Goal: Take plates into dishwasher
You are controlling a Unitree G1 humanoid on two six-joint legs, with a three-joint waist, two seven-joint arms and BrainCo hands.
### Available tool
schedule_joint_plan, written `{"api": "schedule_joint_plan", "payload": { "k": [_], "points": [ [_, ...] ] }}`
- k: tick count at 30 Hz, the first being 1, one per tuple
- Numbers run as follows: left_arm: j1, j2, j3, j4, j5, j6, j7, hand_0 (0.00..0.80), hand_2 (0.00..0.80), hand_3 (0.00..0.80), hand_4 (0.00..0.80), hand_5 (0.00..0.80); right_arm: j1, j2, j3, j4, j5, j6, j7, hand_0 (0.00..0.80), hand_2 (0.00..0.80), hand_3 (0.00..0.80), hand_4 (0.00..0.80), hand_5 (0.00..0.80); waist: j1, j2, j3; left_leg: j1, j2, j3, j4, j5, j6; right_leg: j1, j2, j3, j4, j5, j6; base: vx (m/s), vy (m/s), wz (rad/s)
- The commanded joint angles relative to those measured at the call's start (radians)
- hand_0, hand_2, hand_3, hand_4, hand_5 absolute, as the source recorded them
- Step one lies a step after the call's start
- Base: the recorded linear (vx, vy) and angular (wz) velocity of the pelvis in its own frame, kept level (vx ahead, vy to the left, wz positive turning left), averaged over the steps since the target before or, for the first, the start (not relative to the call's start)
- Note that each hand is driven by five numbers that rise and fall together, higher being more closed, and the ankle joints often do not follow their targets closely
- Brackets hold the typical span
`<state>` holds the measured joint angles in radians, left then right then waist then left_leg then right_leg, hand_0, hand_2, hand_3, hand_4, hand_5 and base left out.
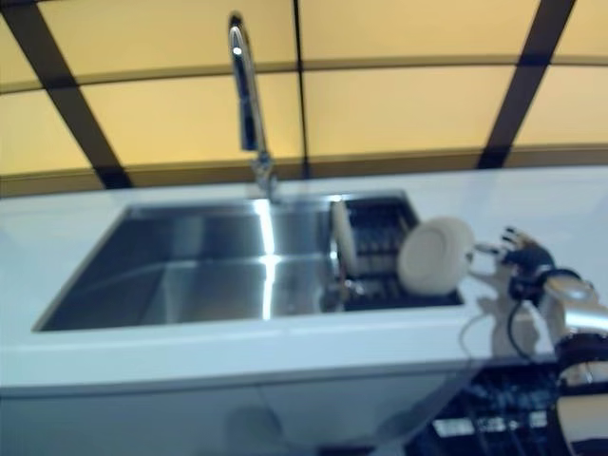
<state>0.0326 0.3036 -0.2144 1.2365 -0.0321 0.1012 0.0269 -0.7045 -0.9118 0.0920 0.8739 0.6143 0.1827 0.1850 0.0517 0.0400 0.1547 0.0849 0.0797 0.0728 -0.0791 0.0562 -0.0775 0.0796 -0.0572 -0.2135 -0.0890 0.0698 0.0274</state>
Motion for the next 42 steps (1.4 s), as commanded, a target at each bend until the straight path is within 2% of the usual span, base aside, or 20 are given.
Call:
{"api": "schedule_joint_plan", "payload": {
  "k": [1,15,29,38,42],
  "points": [
    [-0.031,0.047,-0.055,0.046,0.025,-0.004,-0.001,0.0,0.0,0.0,0.0,0.0,-0.133,0.021,0.075,0.024,0.027,-0.035,-0.011,0.0,0.0,0.0,0.0,0.0,0.038,-0.079,-0.03,-0.007,0.009,0.008,0.001,-0.007,-0.014,0.038,-0.061,-0.01,0.026,-0.039,0.049,0.0,0.0,0.0],
    [-0.031,0.049,-0.053,0.055,0.023,-0.001,0.004,0.0,0.0,0.0,0.0,0.0,-0.161,0.009,0.102,0.031,-0.003,-0.019,-0.004,0.0,0.0,0.0,0.0,0.0,0.049,-0.099,-0.042,0.002,0.005,0.005,-0.001,-0.01,-0.008,0.053,-0.056,-0.012,0.021,-0.039,0.049,0.003,0.002,0.01],
    [-0.03,0.053,-0.057,0.044,0.02,-0.009,0.001,0.0,0.0,0.0,0.0,0.0,-0.151,0.02,0.108,0.074,-0.029,0.017,0.037,0.0,0.0,0.0,0.0,0.0,0.056,-0.094,-0.027,-0.007,0.004,0.002,-0.002,-0.007,-0.005,0.042,-0.06,-0.016,0.022,-0.033,0.05,0.0,0.0,0.0],
    [-0.031,0.054,-0.059,0.036,0.016,-0.015,0.0,0.0,0.0,0.0,0.0,0.0,-0.149,0.009,0.131,0.108,-0.08,0.093,0.129,0.0,0.0,0.0,0.0,0.0,0.055,-0.091,-0.018,-0.012,0.004,0.002,-0.002,-0.006,-0.005,0.033,-0.061,-0.016,0.025,-0.032,0.049,0.0,0.0,0.0],
    [-0.031,0.056,-0.058,0.039,0.018,-0.024,-0.003,0.0,0.0,0.0,0.0,0.0,-0.163,0.005,0.142,0.132,-0.091,0.098,0.145,0.0,0.0,0.0,0.0,0.0,0.056,-0.092,-0.018,-0.01,0.004,0.001,-0.002,-0.006,-0.006,0.034,-0.061,-0.016,0.025,-0.032,0.048,0.0,0.0,0.0]
  ]
}}
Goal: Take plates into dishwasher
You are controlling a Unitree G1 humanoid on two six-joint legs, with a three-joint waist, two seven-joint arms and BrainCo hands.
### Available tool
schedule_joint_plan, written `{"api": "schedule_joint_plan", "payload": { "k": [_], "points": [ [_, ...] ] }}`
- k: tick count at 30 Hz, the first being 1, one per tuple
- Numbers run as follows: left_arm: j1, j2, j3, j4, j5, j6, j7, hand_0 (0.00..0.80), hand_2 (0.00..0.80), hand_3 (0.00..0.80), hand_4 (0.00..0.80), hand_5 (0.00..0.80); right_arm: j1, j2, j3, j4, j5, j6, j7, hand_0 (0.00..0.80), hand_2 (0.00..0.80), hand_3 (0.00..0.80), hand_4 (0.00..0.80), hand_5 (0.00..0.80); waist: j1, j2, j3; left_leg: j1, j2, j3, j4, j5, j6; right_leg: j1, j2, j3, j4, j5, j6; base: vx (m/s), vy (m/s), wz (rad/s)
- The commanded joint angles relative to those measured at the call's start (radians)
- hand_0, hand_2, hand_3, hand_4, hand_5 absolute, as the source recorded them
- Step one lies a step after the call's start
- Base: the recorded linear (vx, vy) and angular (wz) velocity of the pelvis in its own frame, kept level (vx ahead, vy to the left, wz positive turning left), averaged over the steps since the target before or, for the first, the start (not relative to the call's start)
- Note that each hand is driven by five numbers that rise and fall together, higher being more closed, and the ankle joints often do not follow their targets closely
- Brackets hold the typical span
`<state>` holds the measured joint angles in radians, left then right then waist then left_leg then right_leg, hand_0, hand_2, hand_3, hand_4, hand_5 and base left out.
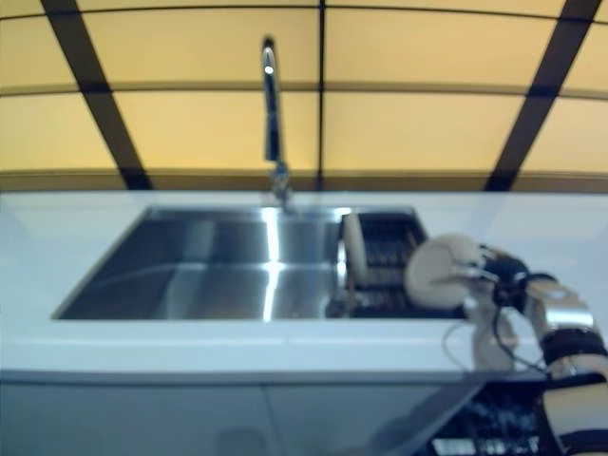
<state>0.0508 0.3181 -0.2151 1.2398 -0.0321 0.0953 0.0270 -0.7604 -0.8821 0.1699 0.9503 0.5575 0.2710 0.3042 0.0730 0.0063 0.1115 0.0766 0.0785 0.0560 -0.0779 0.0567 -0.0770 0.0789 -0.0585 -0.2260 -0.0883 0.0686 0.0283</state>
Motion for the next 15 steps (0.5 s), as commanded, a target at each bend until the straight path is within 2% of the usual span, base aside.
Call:
{"api": "schedule_joint_plan", "payload": {
  "k": [1,15],
  "points": [
    [-0.048,0.043,-0.058,0.035,0.019,-0.019,-0.004,0.0,0.0,0.0,0.0,0.0,-0.11,-0.027,0.067,0.058,-0.035,0.014,0.029,0.0,0.0,0.0,0.0,0.0,0.035,-0.058,0.025,-0.002,0.006,0.018,-0.003,-0.007,-0.007,0.036,-0.059,-0.005,0.024,-0.032,0.047,0.0,0.0,0.0],
    [-0.051,0.043,-0.06,0.036,0.013,-0.028,-0.007,0.0,0.0,0.0,0.0,0.0,-0.127,-0.016,0.085,0.1,-0.074,0.056,0.097,0.0,0.0,0.0,0.0,0.0,0.046,-0.057,0.031,-0.006,0.003,0.01,-0.003,-0.005,-0.006,0.034,-0.06,-0.008,0.028,-0.034,0.044,0.0,0.0,0.0]
  ]
}}
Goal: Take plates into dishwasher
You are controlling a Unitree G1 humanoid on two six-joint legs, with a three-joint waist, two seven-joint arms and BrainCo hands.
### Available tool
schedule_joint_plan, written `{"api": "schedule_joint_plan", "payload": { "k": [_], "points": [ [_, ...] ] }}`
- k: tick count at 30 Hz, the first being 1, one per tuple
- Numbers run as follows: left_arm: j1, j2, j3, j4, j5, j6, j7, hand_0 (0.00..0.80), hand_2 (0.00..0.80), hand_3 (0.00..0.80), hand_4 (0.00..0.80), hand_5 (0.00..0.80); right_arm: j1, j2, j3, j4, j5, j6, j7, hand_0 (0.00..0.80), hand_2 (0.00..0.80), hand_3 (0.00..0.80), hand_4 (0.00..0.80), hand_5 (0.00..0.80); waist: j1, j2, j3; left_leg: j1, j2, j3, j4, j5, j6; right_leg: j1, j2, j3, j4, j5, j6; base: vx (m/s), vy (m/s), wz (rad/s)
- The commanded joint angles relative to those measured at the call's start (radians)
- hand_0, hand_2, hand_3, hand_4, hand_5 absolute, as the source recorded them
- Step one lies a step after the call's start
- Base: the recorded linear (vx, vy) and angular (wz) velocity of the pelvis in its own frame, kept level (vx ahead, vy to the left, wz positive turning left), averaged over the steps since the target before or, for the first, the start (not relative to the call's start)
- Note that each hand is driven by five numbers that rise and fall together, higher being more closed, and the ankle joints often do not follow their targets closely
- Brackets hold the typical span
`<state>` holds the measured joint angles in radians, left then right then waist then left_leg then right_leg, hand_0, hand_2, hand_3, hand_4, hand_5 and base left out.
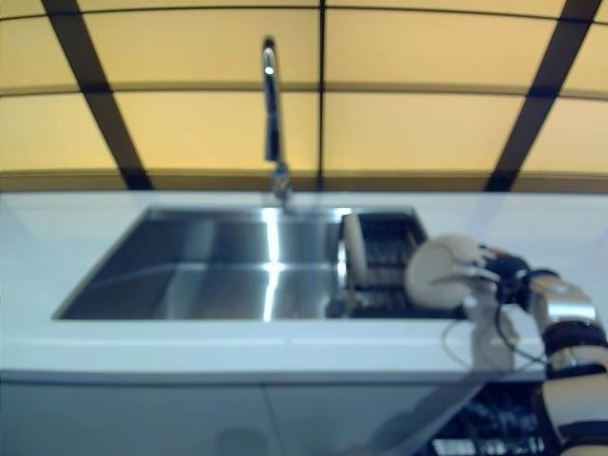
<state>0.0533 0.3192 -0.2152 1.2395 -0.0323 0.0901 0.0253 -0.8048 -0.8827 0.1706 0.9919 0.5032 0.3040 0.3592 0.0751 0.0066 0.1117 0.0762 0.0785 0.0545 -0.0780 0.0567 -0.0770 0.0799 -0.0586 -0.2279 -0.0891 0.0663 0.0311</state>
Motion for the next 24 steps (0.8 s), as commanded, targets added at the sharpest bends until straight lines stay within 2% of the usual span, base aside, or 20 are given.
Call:
{"api": "schedule_joint_plan", "payload": {
  "k": [1,10,11,16,17,18,19,20,24],
  "points": [
    [-0.054,0.041,-0.059,0.037,0.012,-0.024,-0.004,0.0,0.0,0.0,0.0,0.0,-0.086,-0.013,0.088,0.061,-0.023,0.025,0.051,0.0,0.0,0.0,0.0,0.0,0.044,-0.058,0.032,-0.006,0.003,0.012,-0.003,-0.004,-0.007,0.032,-0.06,-0.007,0.029,-0.031,0.041,0.0,0.0,0.0],
    [-0.055,0.039,-0.055,0.037,0.006,-0.028,-0.005,0.0,0.0,0.0,0.0,0.0,-0.122,0.0,0.125,0.079,-0.059,0.048,0.095,0.0,0.0,0.0,0.0,0.0,0.056,-0.061,0.034,-0.011,0.002,0.003,-0.006,0.0,-0.009,0.033,-0.058,-0.014,0.026,-0.031,0.04,0.0,0.0,0.0],
    [-0.054,0.039,-0.052,0.037,0.009,-0.028,-0.005,0.0,0.0,0.0,0.0,0.0,-0.128,0.0,0.13,0.085,-0.066,0.047,0.104,0.091,0.091,0.091,0.091,0.091,0.058,-0.061,0.032,-0.01,0.001,0.003,-0.006,0.0,-0.008,0.035,-0.058,-0.015,0.025,-0.031,0.04,0.0,0.0,0.0],
    [-0.055,0.042,-0.059,0.031,0.005,-0.019,-0.008,0.0,0.0,0.0,0.0,0.0,-0.16,0.004,0.16,0.093,-0.1,0.044,0.119,0.317,0.317,0.317,0.317,0.317,0.065,-0.062,0.03,-0.009,-0.001,-0.002,-0.007,0.001,-0.009,0.038,-0.06,-0.018,0.024,-0.029,0.041,-0.002,0.003,0.01],
    [-0.052,0.042,-0.06,0.027,0.001,-0.019,-0.006,0.0,0.0,0.0,0.0,0.0,-0.173,0.008,0.173,0.09,-0.126,0.045,0.117,0.48,0.48,0.48,0.48,0.48,0.067,-0.062,0.028,-0.01,-0.001,-0.002,-0.007,0.002,-0.009,0.039,-0.06,-0.019,0.023,-0.029,0.041,-0.01,0.018,0.04],
    [-0.051,0.042,-0.06,0.027,0.0,-0.019,-0.006,0.0,0.0,0.0,0.0,0.0,-0.177,0.009,0.177,0.092,-0.135,0.044,0.115,0.518,0.518,0.518,0.518,0.518,0.067,-0.062,0.027,-0.01,-0.001,-0.002,-0.007,0.002,-0.009,0.039,-0.06,-0.019,0.023,-0.028,0.042,-0.007,0.022,0.05],
    [-0.05,0.041,-0.061,0.026,-0.001,-0.018,-0.006,0.0,0.0,0.0,0.0,0.0,-0.184,0.01,0.186,0.096,-0.152,0.038,0.107,0.725,0.725,0.725,0.725,0.725,0.069,-0.062,0.026,-0.009,-0.001,-0.002,-0.007,0.003,-0.01,0.04,-0.061,-0.02,0.023,-0.028,0.042,-0.002,0.013,0.04],
    [-0.05,0.041,-0.061,0.025,0.0,-0.017,-0.006,0.0,0.0,0.0,0.0,0.0,-0.187,0.01,0.19,0.098,-0.16,0.036,0.105,0.8,0.8,0.8,0.8,0.8,0.07,-0.062,0.026,-0.009,-0.001,-0.003,-0.007,0.003,-0.01,0.041,-0.061,-0.021,0.023,-0.028,0.042,-0.001,0.017,0.04],
    [-0.048,0.04,-0.068,0.018,-0.009,-0.009,-0.005,0.0,0.0,0.0,0.0,0.0,-0.224,0.005,0.231,0.113,-0.235,0.033,0.068,0.8,0.8,0.8,0.8,0.8,0.075,-0.063,0.022,-0.007,-0.003,-0.004,-0.008,0.003,-0.01,0.044,-0.062,-0.023,0.021,-0.027,0.044,0.0,0.0,0.0]
  ]
}}
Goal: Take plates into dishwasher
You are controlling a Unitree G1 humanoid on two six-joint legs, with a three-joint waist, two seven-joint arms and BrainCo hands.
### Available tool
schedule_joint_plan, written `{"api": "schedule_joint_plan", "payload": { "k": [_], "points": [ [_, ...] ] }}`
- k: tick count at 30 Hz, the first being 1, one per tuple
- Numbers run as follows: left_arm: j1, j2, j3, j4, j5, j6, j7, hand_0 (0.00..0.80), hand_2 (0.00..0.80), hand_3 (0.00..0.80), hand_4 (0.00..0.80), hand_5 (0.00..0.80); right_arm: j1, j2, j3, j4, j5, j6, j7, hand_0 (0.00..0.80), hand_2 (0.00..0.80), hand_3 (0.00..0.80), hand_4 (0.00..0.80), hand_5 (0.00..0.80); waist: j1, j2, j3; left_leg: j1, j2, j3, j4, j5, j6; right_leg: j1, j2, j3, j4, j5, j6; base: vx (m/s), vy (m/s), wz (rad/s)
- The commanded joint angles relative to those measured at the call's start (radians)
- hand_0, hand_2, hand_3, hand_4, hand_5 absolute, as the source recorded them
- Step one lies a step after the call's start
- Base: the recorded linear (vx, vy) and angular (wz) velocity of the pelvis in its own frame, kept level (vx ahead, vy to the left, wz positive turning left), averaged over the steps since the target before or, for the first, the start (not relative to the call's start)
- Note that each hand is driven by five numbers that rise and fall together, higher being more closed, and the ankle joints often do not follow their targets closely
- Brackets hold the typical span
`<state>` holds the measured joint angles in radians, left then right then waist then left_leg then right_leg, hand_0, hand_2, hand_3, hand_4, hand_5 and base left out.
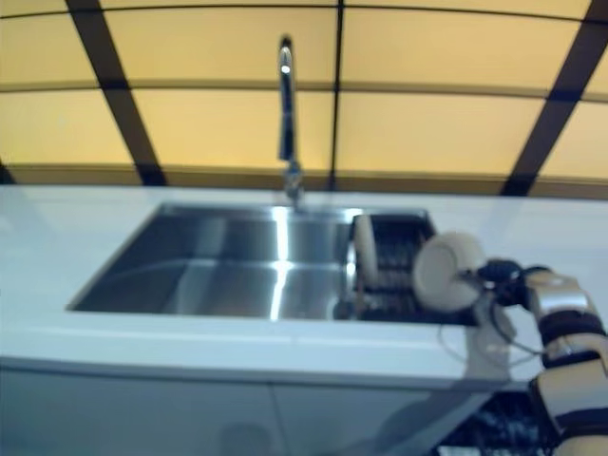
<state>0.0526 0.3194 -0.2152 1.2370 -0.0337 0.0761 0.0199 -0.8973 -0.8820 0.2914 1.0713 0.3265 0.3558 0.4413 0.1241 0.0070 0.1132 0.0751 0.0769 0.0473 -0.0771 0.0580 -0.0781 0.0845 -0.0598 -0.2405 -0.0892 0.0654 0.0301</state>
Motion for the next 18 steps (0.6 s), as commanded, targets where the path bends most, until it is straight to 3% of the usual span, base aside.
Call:
{"api": "schedule_joint_plan", "payload": {
  "k": [1,8,18],
  "points": [
    [-0.047,0.037,-0.067,0.02,-0.009,0.007,0.001,0.0,0.0,0.0,0.0,0.0,-0.146,0.005,0.121,0.036,-0.087,-0.022,-0.029,0.8,0.8,0.8,0.8,0.8,0.027,-0.063,0.02,-0.006,-0.001,0.003,-0.009,0.003,-0.009,0.04,-0.061,-0.011,0.021,-0.026,0.045,0.0,0.0,0.0],
    [-0.047,0.033,-0.071,0.018,-0.018,0.016,0.003,0.0,0.0,0.0,0.0,0.0,-0.202,0.0,0.17,0.027,-0.135,-0.038,-0.103,0.8,0.8,0.8,0.8,0.8,0.03,-0.064,0.016,-0.004,-0.002,0.003,-0.01,0.003,-0.01,0.043,-0.062,-0.012,0.02,-0.024,0.047,-0.01,0.01,0.03],
    [-0.049,0.034,-0.071,0.015,-0.011,0.02,0.002,0.0,0.0,0.0,0.0,0.0,-0.212,-0.017,0.162,-0.053,-0.024,-0.072,-0.175,0.8,0.8,0.8,0.8,0.8,0.018,-0.073,0.005,0.003,0.002,0.015,-0.01,-0.001,-0.01,0.045,-0.061,-0.006,0.018,-0.024,0.05,-0.008,0.005,0.02]
  ]
}}
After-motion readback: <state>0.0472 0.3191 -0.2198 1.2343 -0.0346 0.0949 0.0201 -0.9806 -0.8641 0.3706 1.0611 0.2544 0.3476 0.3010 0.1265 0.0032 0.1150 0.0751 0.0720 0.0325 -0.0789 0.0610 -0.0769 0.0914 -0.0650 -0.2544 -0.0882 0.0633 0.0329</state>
